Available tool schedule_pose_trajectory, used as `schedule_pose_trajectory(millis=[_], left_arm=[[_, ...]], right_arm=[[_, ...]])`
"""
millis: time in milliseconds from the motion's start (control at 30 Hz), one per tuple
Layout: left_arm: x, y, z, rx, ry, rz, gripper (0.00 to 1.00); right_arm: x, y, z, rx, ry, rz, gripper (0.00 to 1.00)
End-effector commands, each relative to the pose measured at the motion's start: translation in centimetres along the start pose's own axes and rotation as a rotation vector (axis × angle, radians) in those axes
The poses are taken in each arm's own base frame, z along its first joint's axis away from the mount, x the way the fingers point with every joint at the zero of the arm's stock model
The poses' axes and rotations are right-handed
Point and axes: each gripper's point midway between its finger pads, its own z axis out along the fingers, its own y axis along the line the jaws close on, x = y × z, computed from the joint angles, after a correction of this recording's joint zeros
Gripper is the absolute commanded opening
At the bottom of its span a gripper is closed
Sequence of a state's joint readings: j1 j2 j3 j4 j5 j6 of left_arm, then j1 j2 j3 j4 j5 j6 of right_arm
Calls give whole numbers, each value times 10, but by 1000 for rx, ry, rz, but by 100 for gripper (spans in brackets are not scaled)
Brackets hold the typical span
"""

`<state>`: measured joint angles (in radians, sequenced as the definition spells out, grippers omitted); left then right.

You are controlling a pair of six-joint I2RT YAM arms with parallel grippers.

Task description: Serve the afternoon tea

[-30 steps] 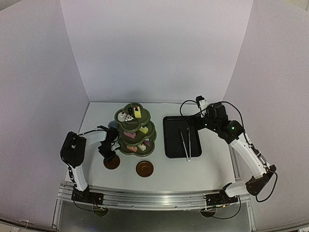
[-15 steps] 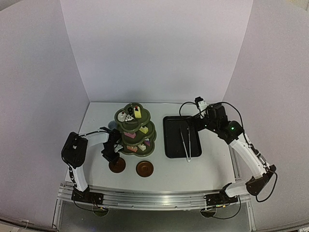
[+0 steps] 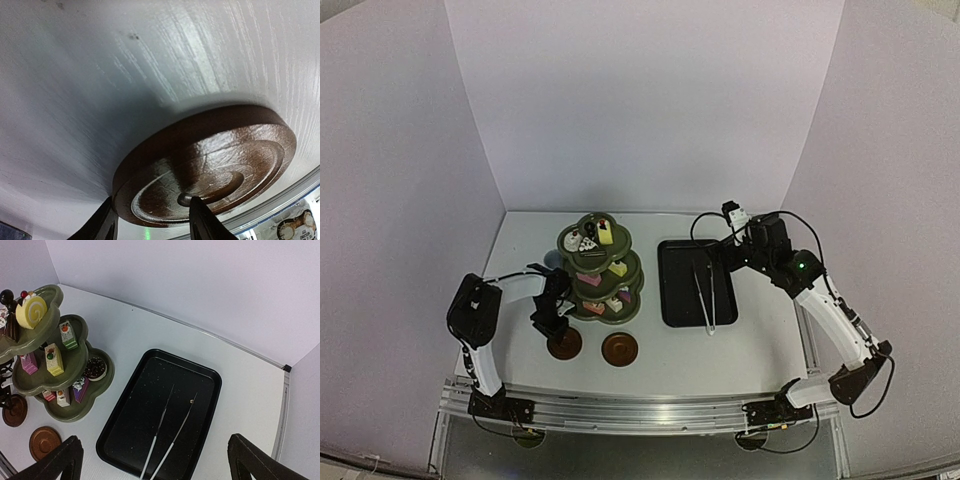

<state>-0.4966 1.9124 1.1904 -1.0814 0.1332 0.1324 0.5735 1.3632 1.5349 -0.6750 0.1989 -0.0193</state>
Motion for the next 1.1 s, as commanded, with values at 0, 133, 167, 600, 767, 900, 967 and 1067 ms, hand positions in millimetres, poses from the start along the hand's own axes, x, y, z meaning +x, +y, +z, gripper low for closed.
schedule_pose_trajectory(millis=[0,133,167,600,767,900,967,1067], left_arm=[[-3,-7,-13,19,-62,10,52],[-12,-5,-27,1,-122,12,61],[-14,-4,-31,-2,-139,14,65],[3,27,-104,11,-300,70,74],[45,58,-166,16,-317,267,75],[81,115,-192,-96,-201,321,75],[99,145,-195,-188,-85,344,75],[106,170,-207,-273,6,404,75]], right_arm=[[-5,-1,-2,4,-15,5,98],[-5,-1,-1,1,-14,10,98],[-5,-1,-1,1,-14,12,98],[-8,4,-6,-29,-25,54,98],[-10,10,-10,-69,-32,51,98],[-4,11,-11,-77,-24,46,98],[-1,14,-9,-89,-15,42,98],[0,20,-8,-124,-7,44,98]])
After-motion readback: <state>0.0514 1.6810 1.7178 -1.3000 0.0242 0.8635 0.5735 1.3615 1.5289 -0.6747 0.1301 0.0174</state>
